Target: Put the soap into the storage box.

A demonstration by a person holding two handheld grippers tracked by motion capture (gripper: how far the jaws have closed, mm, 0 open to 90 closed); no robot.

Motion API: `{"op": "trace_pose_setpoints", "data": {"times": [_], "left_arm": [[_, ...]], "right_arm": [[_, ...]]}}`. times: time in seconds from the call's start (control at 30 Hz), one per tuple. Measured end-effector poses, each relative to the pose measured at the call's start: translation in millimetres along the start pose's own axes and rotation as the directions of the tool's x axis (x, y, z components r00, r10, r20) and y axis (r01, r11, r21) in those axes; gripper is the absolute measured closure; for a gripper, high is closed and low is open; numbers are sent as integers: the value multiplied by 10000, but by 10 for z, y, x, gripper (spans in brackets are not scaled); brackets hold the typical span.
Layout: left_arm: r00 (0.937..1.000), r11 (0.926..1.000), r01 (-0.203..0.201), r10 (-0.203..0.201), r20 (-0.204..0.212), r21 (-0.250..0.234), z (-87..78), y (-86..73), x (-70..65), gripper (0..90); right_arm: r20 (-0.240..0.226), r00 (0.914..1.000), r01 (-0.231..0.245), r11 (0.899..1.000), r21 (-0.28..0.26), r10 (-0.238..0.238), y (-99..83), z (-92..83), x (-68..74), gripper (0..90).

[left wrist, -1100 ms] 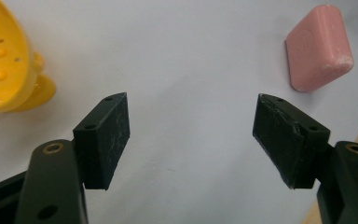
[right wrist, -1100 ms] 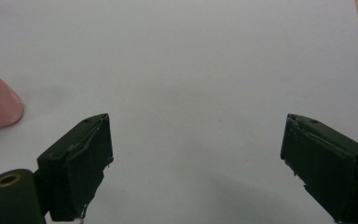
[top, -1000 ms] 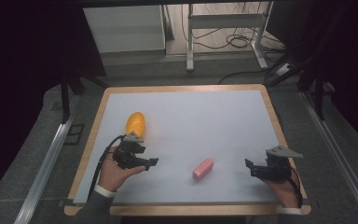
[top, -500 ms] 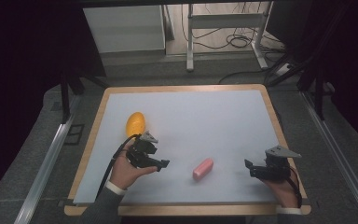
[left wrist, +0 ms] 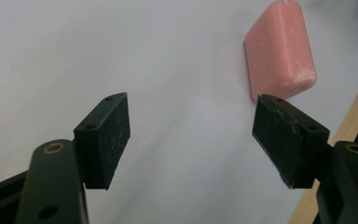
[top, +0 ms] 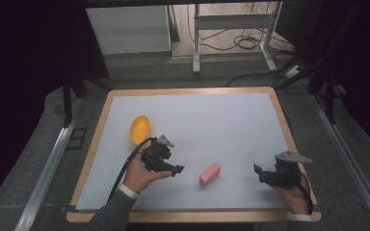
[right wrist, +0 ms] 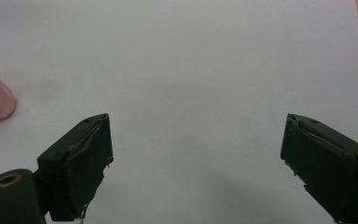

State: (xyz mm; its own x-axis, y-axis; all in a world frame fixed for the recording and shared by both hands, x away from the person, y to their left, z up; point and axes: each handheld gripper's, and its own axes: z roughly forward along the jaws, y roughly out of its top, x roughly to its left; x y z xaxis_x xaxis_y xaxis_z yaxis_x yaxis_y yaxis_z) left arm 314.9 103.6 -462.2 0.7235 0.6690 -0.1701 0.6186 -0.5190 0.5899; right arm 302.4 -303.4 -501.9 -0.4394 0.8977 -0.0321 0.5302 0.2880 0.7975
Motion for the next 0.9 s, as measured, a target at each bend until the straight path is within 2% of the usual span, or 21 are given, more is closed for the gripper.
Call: {"op": "trace_pose_setpoints", "data": {"times": [0.6, 0.9], "left_arm": [[9993, 9990, -276, 266, 273, 352, 186, 119, -100, 284], [9979, 9980, -466, 445, 473, 428, 260, 185, -200, 287]], "right_arm": [[115, 9999, 4, 10000, 52, -5, -14, -1, -25, 86], [91, 9999, 87, 9999, 126, -88, -22, 19, -9, 86]]}}
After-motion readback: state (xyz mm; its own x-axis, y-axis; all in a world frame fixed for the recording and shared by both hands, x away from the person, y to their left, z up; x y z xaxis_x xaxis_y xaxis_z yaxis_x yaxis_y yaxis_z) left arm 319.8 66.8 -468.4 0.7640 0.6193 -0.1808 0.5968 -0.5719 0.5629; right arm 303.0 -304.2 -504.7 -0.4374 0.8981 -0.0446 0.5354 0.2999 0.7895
